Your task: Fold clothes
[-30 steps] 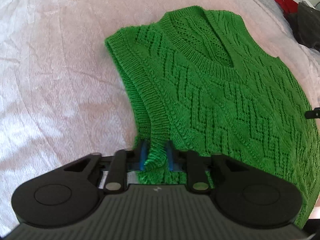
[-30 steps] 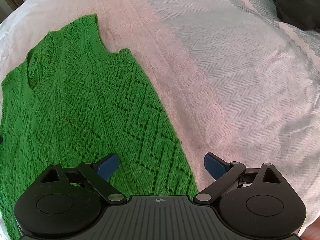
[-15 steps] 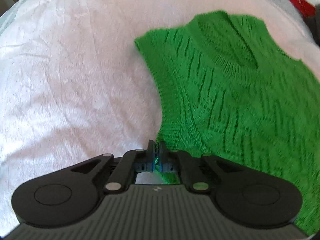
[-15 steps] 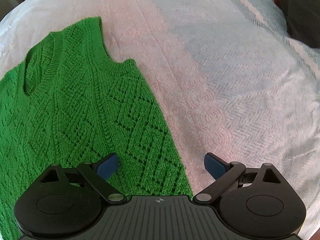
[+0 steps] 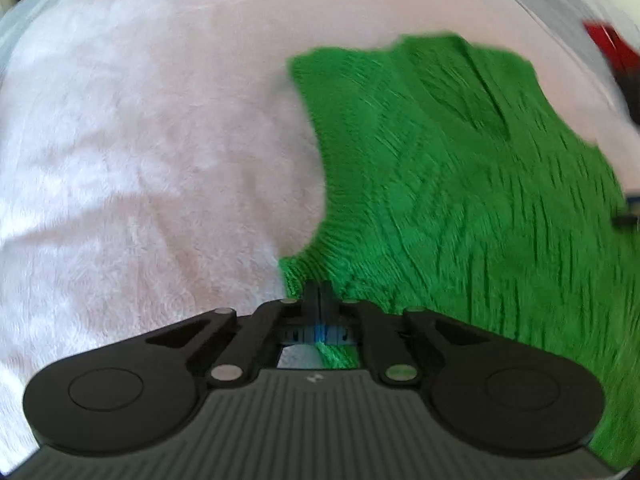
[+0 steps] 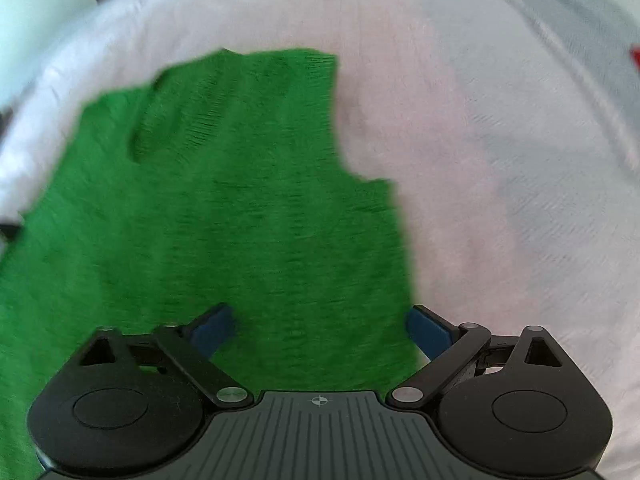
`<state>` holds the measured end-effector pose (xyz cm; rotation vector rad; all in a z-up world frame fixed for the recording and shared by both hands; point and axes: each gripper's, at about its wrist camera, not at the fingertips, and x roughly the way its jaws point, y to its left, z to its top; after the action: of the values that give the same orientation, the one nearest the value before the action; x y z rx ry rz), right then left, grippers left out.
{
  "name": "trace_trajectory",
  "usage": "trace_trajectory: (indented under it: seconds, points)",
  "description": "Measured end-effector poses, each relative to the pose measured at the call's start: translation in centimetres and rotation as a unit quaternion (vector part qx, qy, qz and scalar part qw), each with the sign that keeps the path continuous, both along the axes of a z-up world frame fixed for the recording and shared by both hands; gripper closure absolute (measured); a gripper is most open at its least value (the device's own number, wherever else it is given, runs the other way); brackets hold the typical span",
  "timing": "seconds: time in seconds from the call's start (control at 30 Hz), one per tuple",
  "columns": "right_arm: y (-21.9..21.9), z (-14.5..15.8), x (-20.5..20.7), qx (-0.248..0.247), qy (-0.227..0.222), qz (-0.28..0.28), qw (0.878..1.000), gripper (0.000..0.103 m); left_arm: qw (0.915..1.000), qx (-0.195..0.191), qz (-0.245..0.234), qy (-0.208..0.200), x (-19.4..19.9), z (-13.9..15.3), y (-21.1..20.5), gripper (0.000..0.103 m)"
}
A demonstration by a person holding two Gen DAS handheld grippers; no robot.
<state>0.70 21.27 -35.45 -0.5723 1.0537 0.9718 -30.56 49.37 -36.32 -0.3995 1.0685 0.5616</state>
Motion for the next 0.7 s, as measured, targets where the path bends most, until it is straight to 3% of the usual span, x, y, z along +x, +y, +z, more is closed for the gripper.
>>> trace_trajectory:
  seconds: [0.07, 0.13, 0.27, 0.43, 0.47, 0.5, 0.7]
  points:
    - [-0.3, 0.7, 2.1, 0.009, 0.022, -0.022, 0.999, 0.008, 0.9991, 0.038, 0.014, 0.009, 0.3, 1.3, 0.6, 0.099]
    - [-0.1, 1.7, 4.0, 0.035, 0.04, -0.041, 0.998, 0.008, 0.9991, 0.017, 0.029, -0.024, 0.5, 2.5, 2.0, 0.098]
    - [3.3, 1.7, 6.8, 0.053, 0.044, -0.006, 0.998, 0.008, 0.9969, -0.009, 0.033, -0.071, 3.2, 3.0, 3.9, 0.078]
    - [10.1, 0.2, 9.3, 0.082, 0.035, 0.069, 0.994, 0.008, 0.9937, -0.028, -0.001, -0.108, 8.6, 1.9, 7.2, 0.067]
    - [11.2, 0.2, 9.7, 0.093, 0.034, 0.08, 0.992, 0.011, 0.9931, -0.032, -0.008, -0.112, 9.5, 1.8, 8.0, 0.064]
    - [12.3, 0.2, 10.2, 0.102, 0.035, 0.092, 0.99, 0.022, 0.9925, -0.034, -0.019, -0.116, 10.3, 1.6, 8.7, 0.06]
    - [17.0, -0.4, 12.3, 0.112, 0.058, 0.145, 0.981, 0.024, 0.9897, -0.053, -0.107, -0.079, 13.4, -0.8, 10.4, 0.05]
